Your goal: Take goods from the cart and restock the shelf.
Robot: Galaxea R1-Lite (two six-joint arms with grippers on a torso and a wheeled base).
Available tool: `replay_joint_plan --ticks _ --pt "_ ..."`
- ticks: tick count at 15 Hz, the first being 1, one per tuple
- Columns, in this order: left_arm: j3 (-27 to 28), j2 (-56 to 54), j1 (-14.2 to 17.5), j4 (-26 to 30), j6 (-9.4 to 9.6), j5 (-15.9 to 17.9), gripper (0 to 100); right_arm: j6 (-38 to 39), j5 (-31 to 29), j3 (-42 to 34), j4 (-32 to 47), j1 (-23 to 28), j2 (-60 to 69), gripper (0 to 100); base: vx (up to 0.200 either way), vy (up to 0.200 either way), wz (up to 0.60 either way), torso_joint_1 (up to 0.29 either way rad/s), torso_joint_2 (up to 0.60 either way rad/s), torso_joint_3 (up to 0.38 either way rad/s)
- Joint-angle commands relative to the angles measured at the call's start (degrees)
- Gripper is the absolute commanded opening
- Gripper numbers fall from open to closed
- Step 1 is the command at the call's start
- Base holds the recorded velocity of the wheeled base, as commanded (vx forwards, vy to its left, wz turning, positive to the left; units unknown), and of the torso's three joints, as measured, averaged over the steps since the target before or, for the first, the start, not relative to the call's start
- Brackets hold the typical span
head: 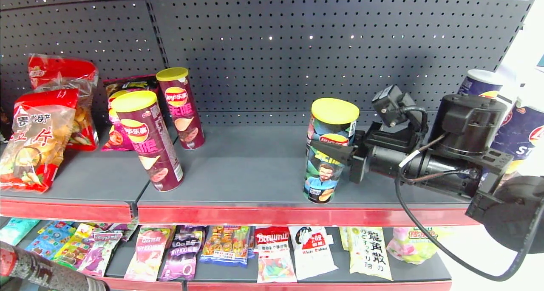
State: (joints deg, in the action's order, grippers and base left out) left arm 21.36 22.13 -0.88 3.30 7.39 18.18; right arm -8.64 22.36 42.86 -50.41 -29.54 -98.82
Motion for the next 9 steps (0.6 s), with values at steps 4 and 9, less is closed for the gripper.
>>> replay_joint_plan --ticks 4,9 --pt "0.0 -0.1 0.0 0.0 0.08 0.0 0 0.0 0.0 -0.7 0.5 -1.1 0.6 0 0.000 0.000 0.00 0.000 0.00 0.000" --pt "0.0 -0.5 0.0 0.0 0.00 0.0 0 -0.1 -0.2 -0.6 0.5 -1.1 0.5 0 0.000 0.000 0.00 0.000 0.00 0.000"
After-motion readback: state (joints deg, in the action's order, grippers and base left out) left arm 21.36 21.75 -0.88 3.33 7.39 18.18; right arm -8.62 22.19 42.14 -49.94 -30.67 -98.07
